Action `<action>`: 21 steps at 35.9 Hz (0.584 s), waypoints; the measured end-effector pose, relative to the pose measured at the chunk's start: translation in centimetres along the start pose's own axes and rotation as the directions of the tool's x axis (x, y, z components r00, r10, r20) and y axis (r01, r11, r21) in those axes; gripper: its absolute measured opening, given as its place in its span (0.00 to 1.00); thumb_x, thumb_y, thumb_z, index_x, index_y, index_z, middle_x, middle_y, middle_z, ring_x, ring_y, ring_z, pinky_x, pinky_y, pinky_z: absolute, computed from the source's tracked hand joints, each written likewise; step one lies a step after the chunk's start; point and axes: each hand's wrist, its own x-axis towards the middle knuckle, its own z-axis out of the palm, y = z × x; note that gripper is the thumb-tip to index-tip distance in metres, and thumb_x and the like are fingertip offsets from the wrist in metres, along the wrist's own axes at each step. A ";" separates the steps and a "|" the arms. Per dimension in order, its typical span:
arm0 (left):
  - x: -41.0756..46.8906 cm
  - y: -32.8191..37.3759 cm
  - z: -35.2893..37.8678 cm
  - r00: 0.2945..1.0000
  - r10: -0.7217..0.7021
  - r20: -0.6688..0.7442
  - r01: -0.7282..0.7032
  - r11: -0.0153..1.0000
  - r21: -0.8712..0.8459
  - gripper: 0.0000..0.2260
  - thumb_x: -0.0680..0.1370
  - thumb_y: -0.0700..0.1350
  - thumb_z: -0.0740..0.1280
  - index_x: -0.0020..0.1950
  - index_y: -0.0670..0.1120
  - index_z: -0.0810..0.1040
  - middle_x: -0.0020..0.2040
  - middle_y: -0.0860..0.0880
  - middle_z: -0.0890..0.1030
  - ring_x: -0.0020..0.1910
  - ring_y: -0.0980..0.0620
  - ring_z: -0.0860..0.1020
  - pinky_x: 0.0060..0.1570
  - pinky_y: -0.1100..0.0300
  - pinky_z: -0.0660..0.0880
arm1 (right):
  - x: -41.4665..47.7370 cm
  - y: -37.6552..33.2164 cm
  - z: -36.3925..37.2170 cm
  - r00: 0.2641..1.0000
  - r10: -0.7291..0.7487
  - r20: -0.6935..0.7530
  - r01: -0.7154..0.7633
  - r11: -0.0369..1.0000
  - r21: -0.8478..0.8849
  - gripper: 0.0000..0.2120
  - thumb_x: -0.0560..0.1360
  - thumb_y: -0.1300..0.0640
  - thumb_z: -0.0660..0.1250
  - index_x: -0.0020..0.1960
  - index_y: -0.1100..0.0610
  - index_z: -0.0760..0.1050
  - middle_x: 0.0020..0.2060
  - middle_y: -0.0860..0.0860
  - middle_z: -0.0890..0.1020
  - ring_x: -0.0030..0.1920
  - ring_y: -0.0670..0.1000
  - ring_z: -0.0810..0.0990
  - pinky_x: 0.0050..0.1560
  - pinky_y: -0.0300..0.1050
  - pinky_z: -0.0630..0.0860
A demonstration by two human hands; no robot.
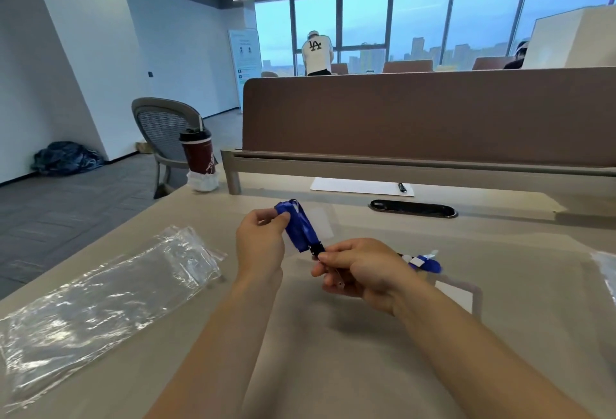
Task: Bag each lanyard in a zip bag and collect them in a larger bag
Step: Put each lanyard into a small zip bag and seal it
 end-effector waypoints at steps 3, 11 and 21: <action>0.3 0.1 -0.3 0.999 -0.032 0.003 0.032 0.998 -0.052 0.04 0.78 0.39 0.69 0.48 0.48 0.77 0.51 0.45 0.81 0.52 0.46 0.78 0.55 0.43 0.76 | 0.3 0.4 0.1 1.000 0.001 -0.005 -0.001 1.000 -0.005 0.06 0.77 0.64 0.69 0.53 0.62 0.81 0.37 0.56 0.85 0.30 0.48 0.79 0.44 0.47 0.81; 0.2 0.0 -0.3 1.000 -0.011 -0.010 0.011 0.998 -0.062 0.06 0.78 0.39 0.69 0.45 0.49 0.76 0.45 0.49 0.80 0.43 0.53 0.75 0.48 0.53 0.72 | 0.5 0.2 -0.3 0.998 0.013 0.061 -0.007 0.994 -0.105 0.06 0.77 0.62 0.70 0.53 0.62 0.81 0.38 0.57 0.85 0.30 0.49 0.79 0.46 0.47 0.80; -0.1 1.7 -1.3 0.940 -0.166 0.299 0.243 0.940 -0.241 0.06 0.79 0.37 0.67 0.54 0.46 0.77 0.51 0.44 0.83 0.52 0.45 0.80 0.51 0.48 0.79 | 1.0 0.9 -2.1 0.978 0.073 0.194 -0.075 0.997 0.003 0.09 0.76 0.62 0.70 0.56 0.63 0.79 0.40 0.57 0.83 0.35 0.50 0.78 0.47 0.48 0.80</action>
